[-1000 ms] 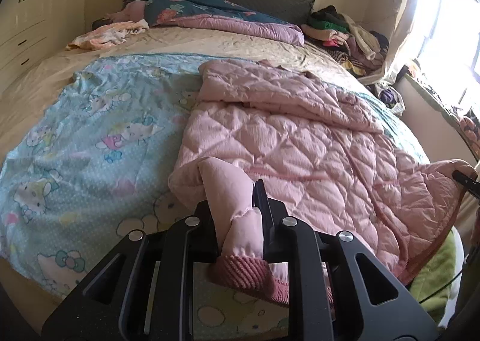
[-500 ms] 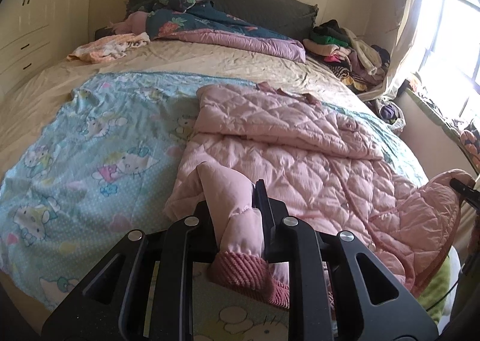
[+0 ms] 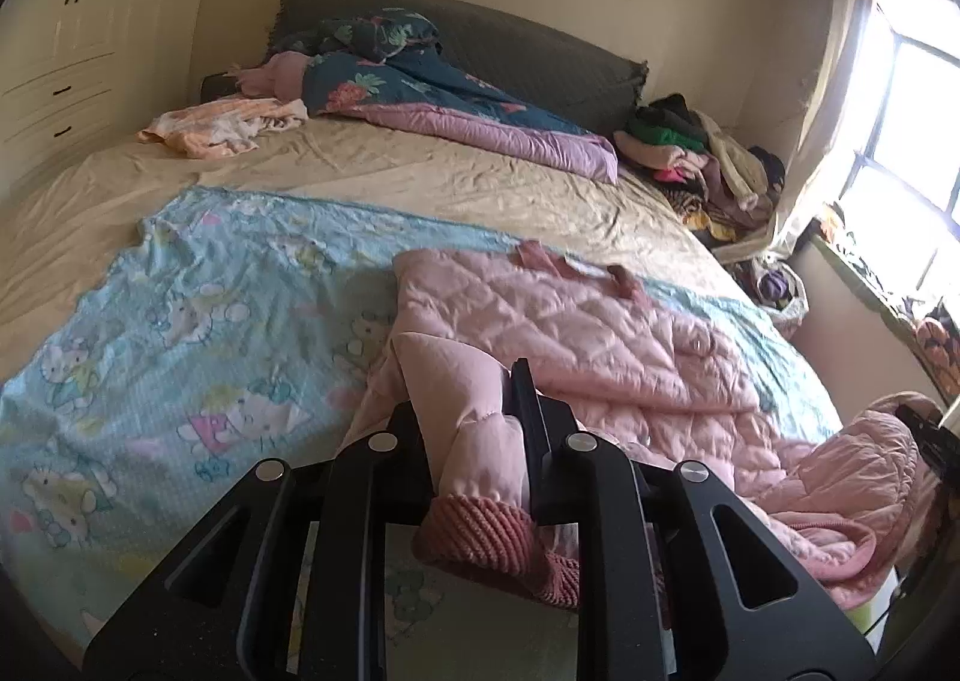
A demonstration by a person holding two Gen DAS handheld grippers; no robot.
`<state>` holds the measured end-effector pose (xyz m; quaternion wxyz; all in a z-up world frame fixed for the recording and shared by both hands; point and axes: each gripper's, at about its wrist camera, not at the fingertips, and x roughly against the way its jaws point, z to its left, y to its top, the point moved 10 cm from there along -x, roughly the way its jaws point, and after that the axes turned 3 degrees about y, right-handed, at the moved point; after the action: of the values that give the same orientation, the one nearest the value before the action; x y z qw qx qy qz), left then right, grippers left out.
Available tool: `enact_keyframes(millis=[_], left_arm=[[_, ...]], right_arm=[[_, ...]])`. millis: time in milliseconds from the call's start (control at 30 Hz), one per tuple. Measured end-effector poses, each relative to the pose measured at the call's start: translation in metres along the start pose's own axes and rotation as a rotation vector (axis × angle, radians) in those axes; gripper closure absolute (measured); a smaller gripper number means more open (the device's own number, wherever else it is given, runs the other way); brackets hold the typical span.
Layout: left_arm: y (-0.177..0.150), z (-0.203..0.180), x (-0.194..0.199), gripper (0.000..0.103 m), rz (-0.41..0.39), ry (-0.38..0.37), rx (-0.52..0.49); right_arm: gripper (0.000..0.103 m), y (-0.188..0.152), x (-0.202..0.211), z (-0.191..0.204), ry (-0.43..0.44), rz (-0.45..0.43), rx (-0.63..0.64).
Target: Fold large clothes
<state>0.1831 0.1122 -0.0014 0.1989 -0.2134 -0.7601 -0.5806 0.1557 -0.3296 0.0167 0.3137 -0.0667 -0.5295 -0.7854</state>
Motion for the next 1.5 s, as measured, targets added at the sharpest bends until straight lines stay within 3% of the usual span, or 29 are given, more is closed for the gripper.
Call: enact_keyframes(millis=[300,700,1133,1500], left_arm=[[0.05,-0.003,-0.009,0.088,-0.059,0.026,0.03],[0.086,-0.011,-0.048,0.088,-0.068,0.089,0.011],[0.099,-0.009,-0.096,0.088,-0.036,0.165,-0.036],[0.097,-0.009,-0.123,0.088,-0.003,0.194,-0.057]], right_arm=[[0.089,0.044,-0.009,-0.006,-0.015,-0.085,-0.059],[0.089,0.08,-0.047,-0.022,-0.085,-0.117,-0.099],[0.088,0.099,-0.092,-0.047,-0.105,-0.083,-0.173],[0.083,0.101,-0.118,-0.059,-0.064,-0.053,-0.288]])
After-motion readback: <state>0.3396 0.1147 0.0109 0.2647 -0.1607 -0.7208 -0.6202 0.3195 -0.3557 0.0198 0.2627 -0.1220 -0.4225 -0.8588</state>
